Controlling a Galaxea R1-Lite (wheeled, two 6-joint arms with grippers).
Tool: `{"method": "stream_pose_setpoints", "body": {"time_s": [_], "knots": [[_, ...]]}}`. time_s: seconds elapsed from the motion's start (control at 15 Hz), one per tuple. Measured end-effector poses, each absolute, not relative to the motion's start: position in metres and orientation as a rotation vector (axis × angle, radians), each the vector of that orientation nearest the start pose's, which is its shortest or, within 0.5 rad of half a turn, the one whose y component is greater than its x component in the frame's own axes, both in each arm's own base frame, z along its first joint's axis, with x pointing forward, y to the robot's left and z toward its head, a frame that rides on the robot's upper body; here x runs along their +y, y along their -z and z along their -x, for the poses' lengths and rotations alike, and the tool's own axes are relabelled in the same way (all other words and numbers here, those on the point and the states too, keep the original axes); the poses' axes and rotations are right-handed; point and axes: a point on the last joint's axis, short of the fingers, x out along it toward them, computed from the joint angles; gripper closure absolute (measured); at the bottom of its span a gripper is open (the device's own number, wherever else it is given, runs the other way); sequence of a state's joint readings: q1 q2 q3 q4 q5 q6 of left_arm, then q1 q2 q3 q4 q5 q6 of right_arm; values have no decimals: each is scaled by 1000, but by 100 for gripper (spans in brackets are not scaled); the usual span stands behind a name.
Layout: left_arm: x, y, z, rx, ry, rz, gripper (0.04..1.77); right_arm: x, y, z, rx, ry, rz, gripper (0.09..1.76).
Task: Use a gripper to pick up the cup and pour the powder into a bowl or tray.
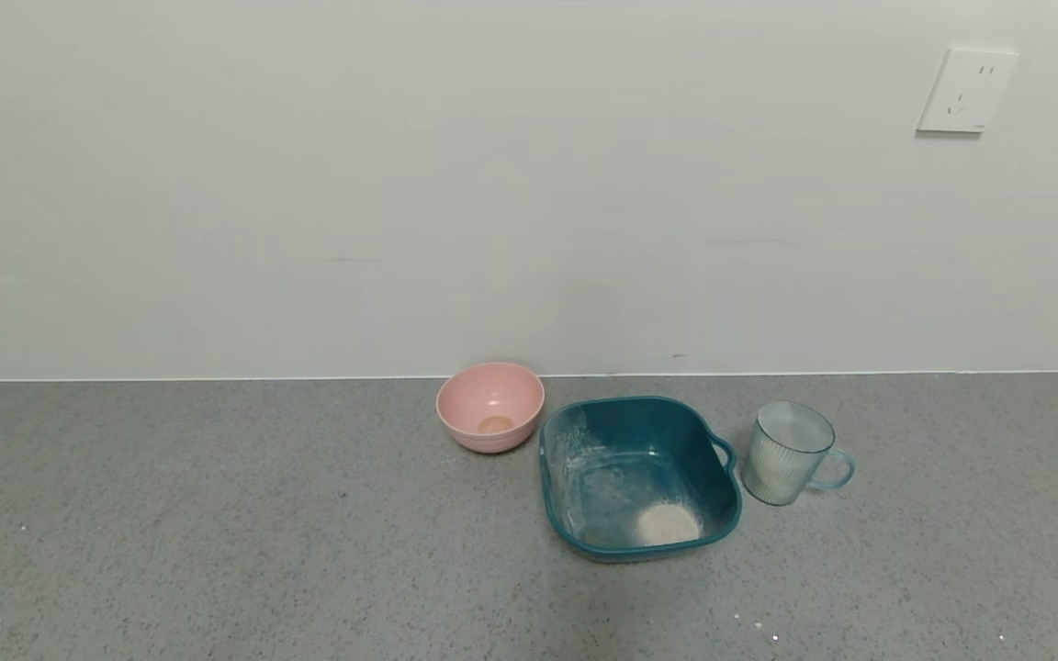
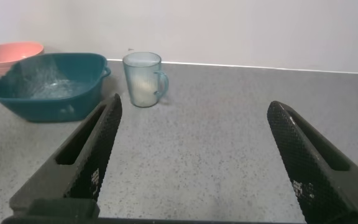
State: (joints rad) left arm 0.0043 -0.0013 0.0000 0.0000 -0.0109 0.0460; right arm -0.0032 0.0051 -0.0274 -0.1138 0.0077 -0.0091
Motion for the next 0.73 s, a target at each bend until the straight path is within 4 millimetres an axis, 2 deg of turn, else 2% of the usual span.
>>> {"method": "stream_pose_setpoints", "body": {"time_s": [0.27, 0.73], "knots": [[0, -75, 23, -1, 6, -46, 9, 0, -76, 23, 1, -9, 31, 15], [0, -75, 23, -1, 6, -46, 9, 0, -74, 23, 12, -7, 22, 15]]}}
